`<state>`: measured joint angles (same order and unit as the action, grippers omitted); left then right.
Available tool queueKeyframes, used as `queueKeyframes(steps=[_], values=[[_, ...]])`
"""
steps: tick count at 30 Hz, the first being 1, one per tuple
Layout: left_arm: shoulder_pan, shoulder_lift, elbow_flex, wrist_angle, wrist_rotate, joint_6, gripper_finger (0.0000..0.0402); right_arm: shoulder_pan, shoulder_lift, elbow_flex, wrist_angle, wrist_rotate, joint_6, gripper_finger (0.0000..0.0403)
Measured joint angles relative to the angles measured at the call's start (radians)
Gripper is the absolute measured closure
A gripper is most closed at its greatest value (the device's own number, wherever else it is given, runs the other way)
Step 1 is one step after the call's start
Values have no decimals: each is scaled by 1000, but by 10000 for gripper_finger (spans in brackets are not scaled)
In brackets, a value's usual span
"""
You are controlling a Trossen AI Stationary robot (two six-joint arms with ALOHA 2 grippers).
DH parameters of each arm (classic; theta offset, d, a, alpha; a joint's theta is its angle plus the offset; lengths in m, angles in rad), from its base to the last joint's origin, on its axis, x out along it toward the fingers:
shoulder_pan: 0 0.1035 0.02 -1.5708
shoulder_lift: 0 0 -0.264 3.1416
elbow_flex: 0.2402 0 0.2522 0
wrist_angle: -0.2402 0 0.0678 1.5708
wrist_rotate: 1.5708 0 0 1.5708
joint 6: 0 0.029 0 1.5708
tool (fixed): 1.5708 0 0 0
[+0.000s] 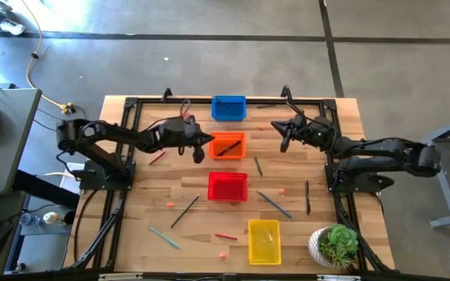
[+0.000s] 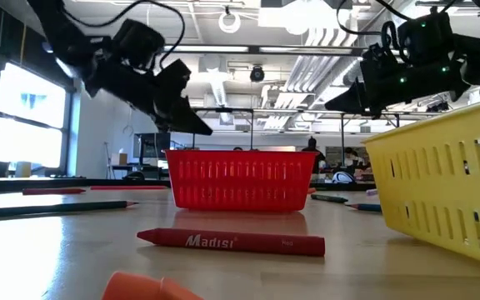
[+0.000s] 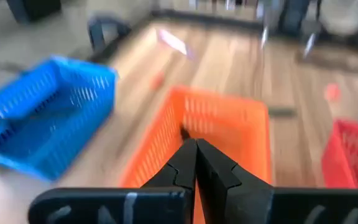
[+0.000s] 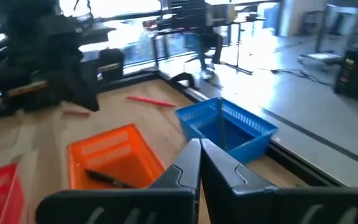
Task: Sort crayons/erasers/pens/pencils in bins
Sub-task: Put the red crayon into the red bin
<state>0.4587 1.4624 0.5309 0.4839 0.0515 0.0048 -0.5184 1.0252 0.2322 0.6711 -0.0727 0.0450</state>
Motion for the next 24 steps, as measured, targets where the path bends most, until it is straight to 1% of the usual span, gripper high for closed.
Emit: queueKeyframes(steps=[4,7,11,14,17,21,24], values=[[-42,-68,122,-412,-76,6,401,-19,0,-3,1,-88,-48,403],[-77,-107,208,-708,-129,-29,401,-26,0,-12,0,-110,-69,403],[-101,-156,284,-1027,-138,-110,402,-27,0,-19,1,-133,-79,403],[-100,-180,295,-1195,-130,-162,402,-27,0,-19,7,-149,-94,403],[-66,-186,295,-1328,-129,-170,401,-27,0,-19,7,-149,-105,403],[6,-174,294,-1363,-127,-186,394,-27,0,-19,8,-151,-106,403],[64,-159,294,-1363,-92,-185,376,-27,0,-19,10,-152,-115,403]])
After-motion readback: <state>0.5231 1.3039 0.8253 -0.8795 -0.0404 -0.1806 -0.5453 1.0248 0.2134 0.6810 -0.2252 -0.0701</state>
